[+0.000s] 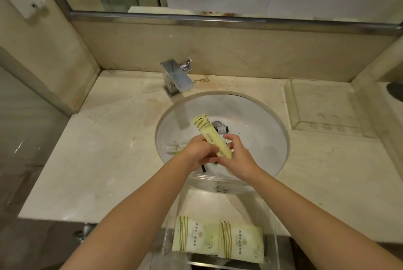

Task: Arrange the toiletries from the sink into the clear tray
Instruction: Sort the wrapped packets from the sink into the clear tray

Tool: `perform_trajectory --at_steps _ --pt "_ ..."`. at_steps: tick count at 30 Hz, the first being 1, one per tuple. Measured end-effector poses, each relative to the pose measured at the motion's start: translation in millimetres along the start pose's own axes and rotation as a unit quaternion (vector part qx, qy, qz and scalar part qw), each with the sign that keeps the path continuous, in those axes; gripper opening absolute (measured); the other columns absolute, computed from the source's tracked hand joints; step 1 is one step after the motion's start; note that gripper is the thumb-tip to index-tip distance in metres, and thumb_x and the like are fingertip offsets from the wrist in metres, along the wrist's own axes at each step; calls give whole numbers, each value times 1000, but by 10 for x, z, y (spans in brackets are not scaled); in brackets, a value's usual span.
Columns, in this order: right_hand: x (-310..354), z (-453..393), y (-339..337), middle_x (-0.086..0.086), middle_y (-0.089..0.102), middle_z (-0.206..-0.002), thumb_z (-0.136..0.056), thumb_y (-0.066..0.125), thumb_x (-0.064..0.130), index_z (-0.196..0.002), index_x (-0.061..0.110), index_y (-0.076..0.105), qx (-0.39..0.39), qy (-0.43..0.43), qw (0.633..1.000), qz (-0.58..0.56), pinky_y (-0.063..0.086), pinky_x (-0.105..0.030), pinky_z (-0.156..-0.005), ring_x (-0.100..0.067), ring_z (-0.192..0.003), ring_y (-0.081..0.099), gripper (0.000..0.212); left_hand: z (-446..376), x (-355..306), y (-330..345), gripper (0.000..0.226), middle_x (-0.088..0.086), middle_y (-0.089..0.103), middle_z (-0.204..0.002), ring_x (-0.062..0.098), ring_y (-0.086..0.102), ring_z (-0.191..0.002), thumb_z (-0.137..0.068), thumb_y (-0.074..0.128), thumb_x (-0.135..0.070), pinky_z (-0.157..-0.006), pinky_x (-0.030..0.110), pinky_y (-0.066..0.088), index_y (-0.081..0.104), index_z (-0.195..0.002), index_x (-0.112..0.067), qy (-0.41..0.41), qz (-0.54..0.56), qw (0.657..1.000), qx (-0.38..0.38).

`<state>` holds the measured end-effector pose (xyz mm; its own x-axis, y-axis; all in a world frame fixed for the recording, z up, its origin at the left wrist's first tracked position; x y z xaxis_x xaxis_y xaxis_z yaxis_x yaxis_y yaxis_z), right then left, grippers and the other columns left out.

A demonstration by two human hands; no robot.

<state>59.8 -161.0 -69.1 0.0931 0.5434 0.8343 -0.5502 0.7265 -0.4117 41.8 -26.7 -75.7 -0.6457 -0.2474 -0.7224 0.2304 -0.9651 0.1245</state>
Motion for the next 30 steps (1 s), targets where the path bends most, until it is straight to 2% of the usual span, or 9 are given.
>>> perform_trajectory --at_steps 3,7,10,13,17,22,25,28,30 --pt "52 114 -104 11 56 -95 -81 67 11 -126 22 46 -14 -21 999 26 43 -16 -64 -7 -84 58 51 133 -98 6 27 19 69 -107 29 70 -88 -87 54 9 -70 31 59 57 -110 -4 16 -1 1000 1" --pt "89 269 -238 6 61 -104 -80 64 7 -123 27 51 11 -26 998 50 46 -20 -65 -12 -89 61 49 247 -224 -126 20 15 66 -92 28 68 -85 -90 48 6 -67 31 56 52 -102 -10 52 53 994 -81" --pt "85 379 -318 5 64 -105 -79 64 10 -121 29 52 34 -30 996 81 48 -24 -70 -13 -88 62 48 341 -274 -260 20 10 63 -86 21 64 -75 -93 47 0 -58 27 54 58 -97 -15 63 46 991 -113" --pt "75 467 -364 3 64 -97 -78 65 11 -105 32 49 43 -28 994 95 47 -25 -65 -13 -78 61 38 439 -272 -329 18 9 62 -81 18 62 -67 -95 48 -3 -49 23 52 60 -88 -15 49 5 994 -102" --pt "15 529 -400 -4 66 -94 -76 64 12 -90 28 43 28 -9 996 88 43 -28 -59 -16 -69 56 30 516 -230 -373 17 10 60 -79 19 61 -69 -96 46 -3 -51 25 52 58 -86 -12 38 -12 996 -76" --pt "-56 583 -482 -2 55 -78 -79 63 14 -81 19 40 -27 -5 996 84 37 -31 -57 -17 -65 47 23 602 -86 -410 18 16 59 -99 27 63 -85 -96 47 -2 -51 24 55 63 -93 -10 32 -44 997 -51" --pt "-99 604 -526 1 43 -71 -86 62 13 -73 19 34 -47 -12 995 90 32 -29 -58 -14 -64 45 31 633 -16 -420 21 17 59 -105 29 62 -92 -95 46 -1 -57 26 58 64 -97 -10 35 -71 997 -25" --pt "-140 626 -538 0 45 -73 -88 58 5 -71 18 32 -39 -14 995 87 34 -28 -59 -8 -78 63 34 646 30 -421 21 15 63 -101 23 64 -81 -94 47 1 -65 29 59 64 -91 -11 34 -138 990 -13" --pt "-156 648 -519 1 45 -70 -86 59 5 -69 20 33 -32 -20 992 118 34 -28 -58 -10 -65 51 34 638 71 -442 20 13 63 -88 19 59 -70 -91 51 1 -63 28 55 64 -86 -13 51 -225 973 -19"
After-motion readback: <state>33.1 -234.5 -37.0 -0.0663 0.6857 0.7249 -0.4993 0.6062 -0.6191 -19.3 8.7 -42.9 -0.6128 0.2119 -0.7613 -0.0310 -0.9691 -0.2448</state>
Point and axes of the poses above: each hand's wrist, its own z-axis away from the middle knuckle, its own y-axis out of the palm, x = y × z, the point moved 2 cm from there along -z, towards the middle knuckle
